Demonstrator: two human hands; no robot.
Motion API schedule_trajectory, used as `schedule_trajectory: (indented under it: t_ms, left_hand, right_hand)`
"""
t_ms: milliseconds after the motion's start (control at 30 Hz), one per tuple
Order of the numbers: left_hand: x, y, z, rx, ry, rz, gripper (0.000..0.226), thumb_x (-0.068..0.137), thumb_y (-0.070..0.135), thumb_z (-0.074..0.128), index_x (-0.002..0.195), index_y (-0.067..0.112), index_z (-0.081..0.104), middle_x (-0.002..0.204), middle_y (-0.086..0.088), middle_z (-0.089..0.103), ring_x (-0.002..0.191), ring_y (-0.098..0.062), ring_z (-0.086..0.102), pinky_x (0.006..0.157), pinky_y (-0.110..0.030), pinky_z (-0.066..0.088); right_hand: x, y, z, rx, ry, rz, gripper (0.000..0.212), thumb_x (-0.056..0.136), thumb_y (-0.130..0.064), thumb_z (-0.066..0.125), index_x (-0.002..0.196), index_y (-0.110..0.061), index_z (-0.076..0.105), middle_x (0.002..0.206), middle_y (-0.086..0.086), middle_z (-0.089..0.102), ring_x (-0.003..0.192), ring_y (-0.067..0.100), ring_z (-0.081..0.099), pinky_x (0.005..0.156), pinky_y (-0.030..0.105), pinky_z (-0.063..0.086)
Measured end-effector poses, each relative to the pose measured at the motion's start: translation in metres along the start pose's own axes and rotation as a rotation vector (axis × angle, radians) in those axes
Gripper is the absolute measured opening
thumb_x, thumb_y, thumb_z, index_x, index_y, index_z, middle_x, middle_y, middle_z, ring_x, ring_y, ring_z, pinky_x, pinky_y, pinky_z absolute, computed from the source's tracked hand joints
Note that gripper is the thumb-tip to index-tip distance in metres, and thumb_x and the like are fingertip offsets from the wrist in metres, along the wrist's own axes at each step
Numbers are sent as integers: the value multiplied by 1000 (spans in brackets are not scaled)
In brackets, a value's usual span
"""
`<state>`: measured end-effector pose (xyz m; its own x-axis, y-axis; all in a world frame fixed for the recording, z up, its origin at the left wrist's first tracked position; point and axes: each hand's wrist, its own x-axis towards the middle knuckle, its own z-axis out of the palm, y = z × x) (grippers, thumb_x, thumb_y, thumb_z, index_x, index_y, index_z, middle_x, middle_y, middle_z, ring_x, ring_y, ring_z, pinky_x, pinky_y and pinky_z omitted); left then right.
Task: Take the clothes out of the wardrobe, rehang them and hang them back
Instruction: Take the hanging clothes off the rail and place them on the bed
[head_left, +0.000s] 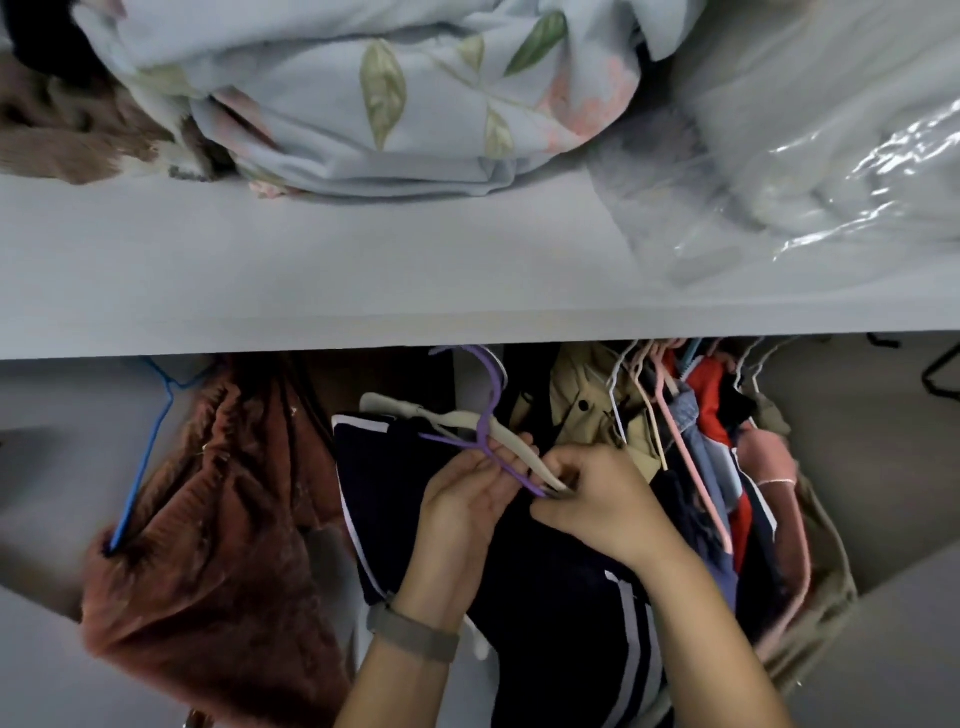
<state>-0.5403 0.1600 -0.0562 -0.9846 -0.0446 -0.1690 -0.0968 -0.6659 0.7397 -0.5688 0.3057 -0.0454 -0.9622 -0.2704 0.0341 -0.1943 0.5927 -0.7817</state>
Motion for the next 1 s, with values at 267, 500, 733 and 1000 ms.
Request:
schedule_trajectory:
  t_ms: [267, 500, 733, 1000]
  left_hand:
    - [-37, -6, -10, -230, -215, -305, 42, 75, 0, 62, 117, -5, 56, 128, -33, 53, 122, -41, 51, 107, -49, 37]
    - [-91, -60, 22, -188, -393, -551, 50, 70, -3, 64, 119, -9, 56, 127, -27, 56, 122, -34, 53, 101, -44, 42]
    - [-181, -114, 77, -22, -670, -845, 59, 78, 0, 52, 134, -11, 39, 130, -26, 54, 123, -33, 52, 104, -41, 40]
    - [-282, -164, 104, 65, -816, -1065, 47, 83, 6, 47, 128, -6, 50, 128, -24, 57, 120, -33, 55, 112, -45, 30]
  right_hand:
    - [-66, 5, 1, -37, 83, 13, 17, 63, -9, 72, 68, -24, 65, 62, -10, 60, 58, 1, 53, 55, 16, 39]
    - [-180, 35, -5, -142, 414, 295, 24, 65, -9, 62, 80, -27, 66, 69, -12, 60, 66, 0, 55, 61, 19, 43]
    - [-326, 35, -15, -156, 751, 625, 43, 71, 3, 55, 64, -38, 45, 64, -12, 49, 64, 3, 48, 56, 13, 36]
    - [-457, 37, -15, -190, 926, 846, 27, 75, 2, 52, 91, -16, 65, 83, -3, 59, 81, 20, 56, 66, 30, 43]
